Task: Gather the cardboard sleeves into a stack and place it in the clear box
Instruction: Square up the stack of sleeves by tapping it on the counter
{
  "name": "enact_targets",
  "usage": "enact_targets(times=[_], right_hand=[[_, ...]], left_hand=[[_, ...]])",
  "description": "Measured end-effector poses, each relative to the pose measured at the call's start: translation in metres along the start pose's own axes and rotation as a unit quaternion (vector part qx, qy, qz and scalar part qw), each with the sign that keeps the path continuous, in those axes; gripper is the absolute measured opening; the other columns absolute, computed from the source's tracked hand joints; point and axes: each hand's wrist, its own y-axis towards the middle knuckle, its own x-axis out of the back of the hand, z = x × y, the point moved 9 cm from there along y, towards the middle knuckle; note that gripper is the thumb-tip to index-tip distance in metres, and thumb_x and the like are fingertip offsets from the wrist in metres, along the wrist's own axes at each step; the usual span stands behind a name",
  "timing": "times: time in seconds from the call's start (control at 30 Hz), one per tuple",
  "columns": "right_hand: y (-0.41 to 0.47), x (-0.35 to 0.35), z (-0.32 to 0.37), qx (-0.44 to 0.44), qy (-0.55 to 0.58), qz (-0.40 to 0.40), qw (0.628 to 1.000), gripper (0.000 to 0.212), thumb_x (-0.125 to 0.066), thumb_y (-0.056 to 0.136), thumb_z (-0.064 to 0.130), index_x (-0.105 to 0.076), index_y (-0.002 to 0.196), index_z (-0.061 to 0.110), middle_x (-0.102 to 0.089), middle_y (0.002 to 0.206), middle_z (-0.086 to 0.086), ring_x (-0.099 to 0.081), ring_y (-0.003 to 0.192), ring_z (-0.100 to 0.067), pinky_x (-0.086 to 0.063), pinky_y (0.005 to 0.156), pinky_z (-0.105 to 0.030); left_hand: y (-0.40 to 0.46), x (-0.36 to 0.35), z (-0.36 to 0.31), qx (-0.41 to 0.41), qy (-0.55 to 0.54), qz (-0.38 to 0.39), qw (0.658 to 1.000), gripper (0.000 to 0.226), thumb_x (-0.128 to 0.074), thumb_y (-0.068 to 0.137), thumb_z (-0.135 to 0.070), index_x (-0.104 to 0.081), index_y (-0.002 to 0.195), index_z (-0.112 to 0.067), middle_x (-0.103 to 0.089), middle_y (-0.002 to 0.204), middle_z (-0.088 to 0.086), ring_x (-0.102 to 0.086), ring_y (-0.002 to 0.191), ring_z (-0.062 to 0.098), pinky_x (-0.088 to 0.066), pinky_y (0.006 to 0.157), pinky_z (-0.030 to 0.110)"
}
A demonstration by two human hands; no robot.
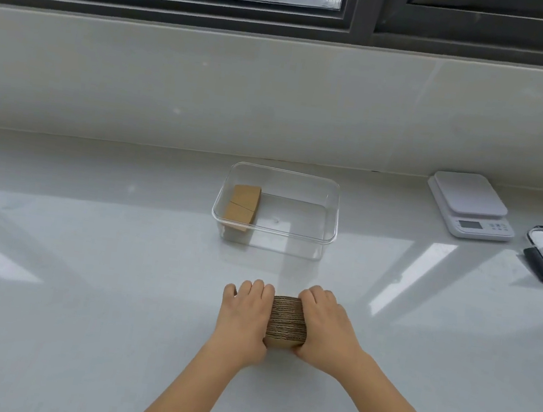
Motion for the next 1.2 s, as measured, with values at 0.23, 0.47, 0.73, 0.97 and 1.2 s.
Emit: enact_targets(times=[0.23,0.47,0.73,0.97,1.2], right_hand=[[0.006,-0.011,0.003,-0.027,-0.035,0.071,0.996,0.102,-0.073,0.068,0.047,-0.011,0.149,0.032,-0.045,0.128,0.0,-0.052,0.109,-0.026,-0.046,0.083,-0.037],[0.013,-0.012,0.024,0.043,-0.065,0.059,0.995,0.073,-0.069,0.072,0.041,-0.036,0.131,0.011,-0.049,0.121,-0.004,-0.046,0.111,-0.027,-0.043,0.09,-0.038],[0.008,-0.005,0.024,0.065,-0.091,0.023,0.993,0.05,-0.066,0.073,0.041,-0.043,0.109,0.014,-0.05,0.109,-0.002,-0.048,0.098,-0.026,-0.026,0.073,-0.033],[0.008,-0.006,0.021,0.037,-0.07,0.055,0.995,0.062,-0.07,0.069,0.049,-0.045,0.115,0.016,-0.054,0.111,-0.001,-0.054,0.1,-0.025,-0.041,0.08,-0.035],[0.002,0.0,0.025,0.048,-0.077,0.043,0.995,0.056,-0.069,0.071,0.048,-0.046,0.106,0.012,-0.059,0.104,-0.005,-0.054,0.087,-0.025,-0.039,0.076,-0.034]], left_hand=[[0.001,-0.016,0.005,0.038,-0.026,0.025,0.999,0.056,-0.063,0.069,-0.023,-0.033,0.117,-0.018,-0.043,0.115,0.0,-0.042,0.105,0.023,-0.032,0.083,0.036],[0.002,-0.02,0.005,0.027,-0.035,0.016,0.999,0.056,-0.062,0.07,-0.025,-0.034,0.118,-0.018,-0.042,0.116,0.0,-0.041,0.107,0.024,-0.031,0.088,0.036],[-0.003,-0.016,-0.003,0.024,-0.034,-0.009,0.999,0.051,-0.065,0.069,-0.027,-0.037,0.111,-0.017,-0.043,0.111,0.0,-0.043,0.101,0.022,-0.03,0.082,0.033],[-0.003,-0.019,-0.004,0.041,-0.043,0.018,0.998,0.056,-0.066,0.07,-0.027,-0.034,0.116,-0.018,-0.042,0.116,0.001,-0.041,0.106,0.023,-0.032,0.084,0.034],[-0.004,-0.014,-0.006,0.021,-0.05,0.017,0.998,0.057,-0.067,0.071,-0.03,-0.036,0.116,-0.017,-0.041,0.118,0.001,-0.04,0.108,0.022,-0.034,0.083,0.032]])
